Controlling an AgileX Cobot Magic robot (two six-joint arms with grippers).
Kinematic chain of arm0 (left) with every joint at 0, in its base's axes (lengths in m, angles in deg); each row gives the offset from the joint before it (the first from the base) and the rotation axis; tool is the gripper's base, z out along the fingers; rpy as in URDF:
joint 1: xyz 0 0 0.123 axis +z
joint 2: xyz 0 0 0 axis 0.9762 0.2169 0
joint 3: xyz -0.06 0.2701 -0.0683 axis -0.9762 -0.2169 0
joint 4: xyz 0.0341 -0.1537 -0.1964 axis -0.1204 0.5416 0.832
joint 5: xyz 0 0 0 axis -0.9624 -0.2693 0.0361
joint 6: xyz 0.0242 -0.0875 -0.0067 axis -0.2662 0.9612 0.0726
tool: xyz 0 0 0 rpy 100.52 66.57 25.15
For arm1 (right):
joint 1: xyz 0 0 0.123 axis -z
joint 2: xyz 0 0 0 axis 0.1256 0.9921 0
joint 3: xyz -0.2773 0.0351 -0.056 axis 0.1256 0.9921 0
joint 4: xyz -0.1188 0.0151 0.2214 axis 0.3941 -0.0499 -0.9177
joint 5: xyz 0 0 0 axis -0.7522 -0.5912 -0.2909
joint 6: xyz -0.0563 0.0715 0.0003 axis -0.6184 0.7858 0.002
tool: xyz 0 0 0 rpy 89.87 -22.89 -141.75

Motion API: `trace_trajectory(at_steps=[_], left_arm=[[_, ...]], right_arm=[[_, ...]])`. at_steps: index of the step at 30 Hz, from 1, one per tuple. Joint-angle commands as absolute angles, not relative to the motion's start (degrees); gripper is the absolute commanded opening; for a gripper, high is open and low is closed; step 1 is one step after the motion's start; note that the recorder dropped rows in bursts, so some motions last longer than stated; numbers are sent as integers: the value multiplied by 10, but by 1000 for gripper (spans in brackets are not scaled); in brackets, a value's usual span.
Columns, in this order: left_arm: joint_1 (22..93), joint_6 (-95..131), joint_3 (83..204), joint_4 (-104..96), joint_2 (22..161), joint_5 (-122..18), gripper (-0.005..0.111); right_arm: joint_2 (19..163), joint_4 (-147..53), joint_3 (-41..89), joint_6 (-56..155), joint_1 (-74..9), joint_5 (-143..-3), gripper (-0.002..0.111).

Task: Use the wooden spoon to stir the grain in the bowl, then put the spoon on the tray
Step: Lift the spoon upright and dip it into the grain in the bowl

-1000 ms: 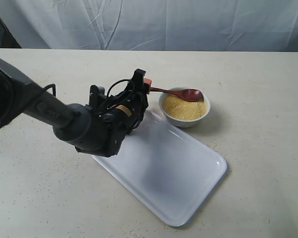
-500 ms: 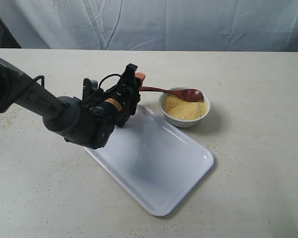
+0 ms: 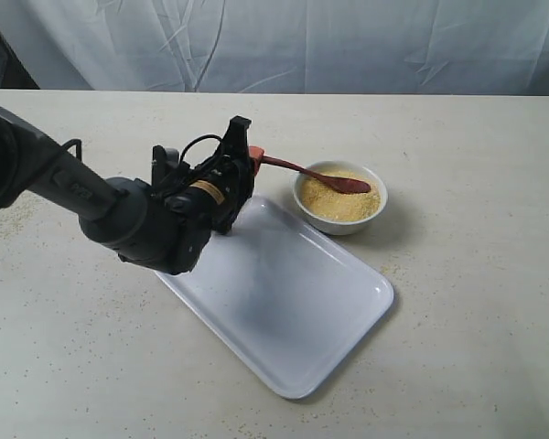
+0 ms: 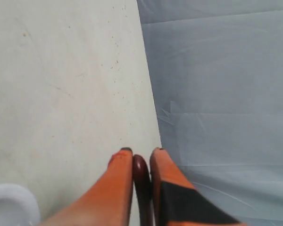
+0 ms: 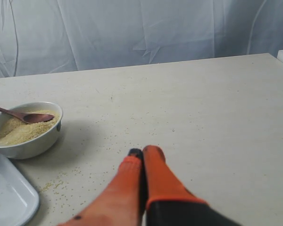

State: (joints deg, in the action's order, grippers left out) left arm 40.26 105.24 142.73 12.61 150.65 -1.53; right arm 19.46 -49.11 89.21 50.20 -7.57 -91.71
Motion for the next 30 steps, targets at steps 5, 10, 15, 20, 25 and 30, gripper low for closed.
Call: trace_trajectory(at_steps=[5, 10, 15, 20, 25, 30], left_arm=[[406, 1044, 1424, 92, 1504, 174, 0], [449, 963, 1424, -42, 1462, 178, 0], [493, 853, 1440, -223, 1390, 73, 0], [473, 752, 1483, -310, 1366, -74, 0], [460, 669, 1501, -305, 1395, -75, 0], [460, 709, 1504, -315, 1424, -75, 0]], right_arm=[[191, -491, 893, 502, -72, -912, 0], [191, -491, 893, 502, -72, -912, 0], [191, -491, 893, 502, -72, -912, 0], [191, -491, 893, 502, -72, -912, 0], [191, -491, 893, 502, -72, -912, 0], [191, -491, 893, 502, -72, -912, 0]])
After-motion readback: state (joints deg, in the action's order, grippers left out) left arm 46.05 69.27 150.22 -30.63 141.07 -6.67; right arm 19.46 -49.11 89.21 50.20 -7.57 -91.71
